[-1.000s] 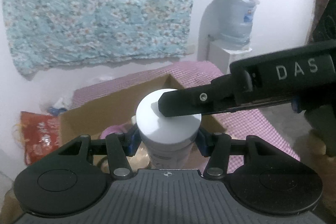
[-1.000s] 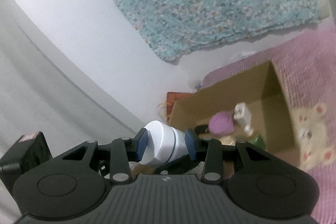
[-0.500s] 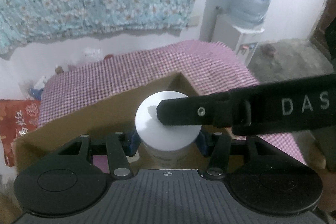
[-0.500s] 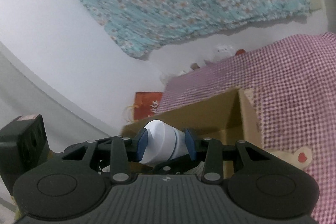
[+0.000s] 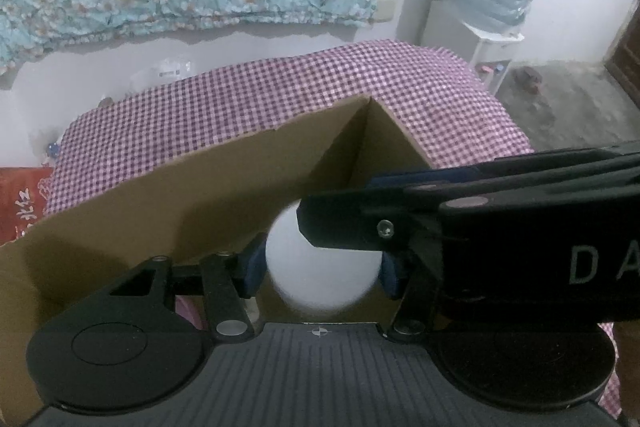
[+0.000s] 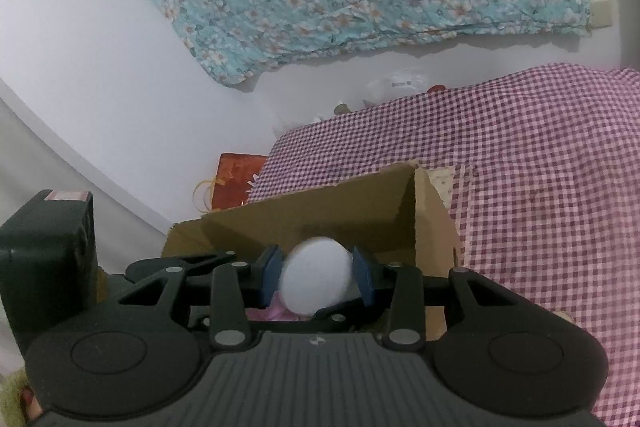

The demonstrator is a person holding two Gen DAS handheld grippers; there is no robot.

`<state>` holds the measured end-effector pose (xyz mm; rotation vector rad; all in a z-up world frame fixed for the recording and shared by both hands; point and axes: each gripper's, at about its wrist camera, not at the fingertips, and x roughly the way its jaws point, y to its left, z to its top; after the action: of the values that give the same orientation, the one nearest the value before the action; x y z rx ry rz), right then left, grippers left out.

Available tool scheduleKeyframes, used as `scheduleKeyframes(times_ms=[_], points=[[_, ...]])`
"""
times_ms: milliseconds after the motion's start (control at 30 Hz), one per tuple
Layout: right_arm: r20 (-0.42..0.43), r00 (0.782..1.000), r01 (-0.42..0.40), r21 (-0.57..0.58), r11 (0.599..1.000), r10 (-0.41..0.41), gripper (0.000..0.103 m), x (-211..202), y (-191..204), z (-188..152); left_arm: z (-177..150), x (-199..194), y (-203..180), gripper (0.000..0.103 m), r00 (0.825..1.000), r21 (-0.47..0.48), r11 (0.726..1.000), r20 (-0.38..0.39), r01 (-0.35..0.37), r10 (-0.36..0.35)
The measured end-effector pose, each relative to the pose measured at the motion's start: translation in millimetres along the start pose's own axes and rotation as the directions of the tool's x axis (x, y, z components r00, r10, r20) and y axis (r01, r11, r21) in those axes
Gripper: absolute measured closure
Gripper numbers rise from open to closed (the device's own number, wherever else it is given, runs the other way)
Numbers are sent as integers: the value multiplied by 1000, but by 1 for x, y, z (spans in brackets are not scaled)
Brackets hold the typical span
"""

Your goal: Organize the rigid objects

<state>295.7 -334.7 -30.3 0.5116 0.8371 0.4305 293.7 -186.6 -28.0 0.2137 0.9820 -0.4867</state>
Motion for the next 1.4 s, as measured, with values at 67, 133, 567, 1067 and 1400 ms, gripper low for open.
scheduleKeyframes(times_ms=[67, 133, 567, 1067, 1400], points=[[2, 1000, 0, 0, 1000, 0, 60, -1, 0, 1, 1, -1, 1, 35, 1000, -7, 1000, 6, -5, 5], [6, 1000, -2, 2, 1000, 2, 60, -4, 1, 0, 1, -8, 3, 28, 1000, -19, 1000, 26, -2, 3], [199, 979, -52, 22, 998, 47, 56, -99, 36, -26, -20, -117, -4, 1, 971, -76, 993, 228, 89, -70], [308, 951, -5, 72, 997, -17, 39, -189, 86, -119, -114, -242, -15, 0, 919, -114, 989, 372, -94, 130], [336, 937, 53, 136, 989, -96, 37, -225, 110, -159, -134, -266, -49, 0, 913, -115, 983, 366, -145, 177]])
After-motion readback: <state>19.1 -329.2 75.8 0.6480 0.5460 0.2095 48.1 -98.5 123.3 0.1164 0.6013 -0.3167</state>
